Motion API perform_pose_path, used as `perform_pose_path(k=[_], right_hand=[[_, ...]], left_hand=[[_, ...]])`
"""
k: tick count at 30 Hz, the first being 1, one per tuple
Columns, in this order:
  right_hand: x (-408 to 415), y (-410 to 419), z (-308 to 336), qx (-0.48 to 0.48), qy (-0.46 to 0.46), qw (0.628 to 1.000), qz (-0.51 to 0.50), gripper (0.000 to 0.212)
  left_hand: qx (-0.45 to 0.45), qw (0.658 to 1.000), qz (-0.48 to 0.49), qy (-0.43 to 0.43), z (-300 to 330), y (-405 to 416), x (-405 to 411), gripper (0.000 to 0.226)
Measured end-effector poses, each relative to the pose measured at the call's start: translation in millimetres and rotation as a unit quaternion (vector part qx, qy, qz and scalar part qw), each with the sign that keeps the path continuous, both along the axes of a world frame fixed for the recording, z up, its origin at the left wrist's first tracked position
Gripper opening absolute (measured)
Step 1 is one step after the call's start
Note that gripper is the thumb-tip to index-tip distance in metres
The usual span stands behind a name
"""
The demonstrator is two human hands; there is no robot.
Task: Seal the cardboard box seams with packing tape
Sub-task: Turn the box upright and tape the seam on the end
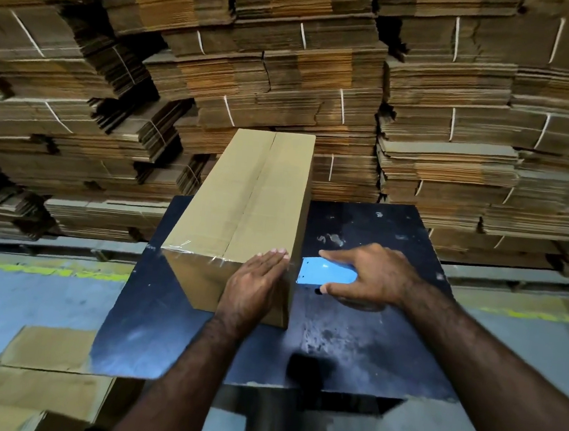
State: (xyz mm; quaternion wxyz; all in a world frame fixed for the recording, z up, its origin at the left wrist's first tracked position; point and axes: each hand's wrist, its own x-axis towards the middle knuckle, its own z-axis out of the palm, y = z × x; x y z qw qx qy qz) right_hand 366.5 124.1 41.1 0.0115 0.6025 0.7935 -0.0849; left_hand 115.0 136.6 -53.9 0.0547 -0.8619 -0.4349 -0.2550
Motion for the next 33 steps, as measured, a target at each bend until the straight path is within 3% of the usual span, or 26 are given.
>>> perform_pose_path(k=[3,6,7,10,14,19,24,33], right_hand=[[-17,9,3,-0.014,-0.031,0.999,-0.012,0.072],[-21,10,3,-0.054,-0.186,0.981,0.030,0.053],[-14,5,-3,-0.086,-0.198,0.976,0.013,0.053],[11,-3,-30,-0.096,-0.136,0.984,-0.061,0.068],[18,-19,-80,-0.066,-0.066,0.986,-0.136,0.066],[29,-35,-158,-0.105,0.055,0.941,-0.317,0.076],[25,-40,-208,-0.077,-0.001,0.916,-0.394,0.076],[13,-30,-214,-0.137,-0.024,0.918,-0.371,0.070]], left_hand=[[-0.005,1.000,-0.016,-0.009,1,5,1,0.060],[-0.008,1.000,-0.001,-0.018,7,4,1,0.064],[-0.012,1.000,0.000,-0.019,7,3,0,0.064],[-0.015,0.999,0.010,-0.028,4,6,2,0.064],[-0.023,0.999,0.010,-0.033,-1,10,6,0.065],[-0.005,0.998,0.021,-0.054,-2,13,16,0.055],[0.008,0.998,0.030,-0.053,-5,14,20,0.053],[0.010,0.998,0.030,-0.046,-8,15,19,0.054]])
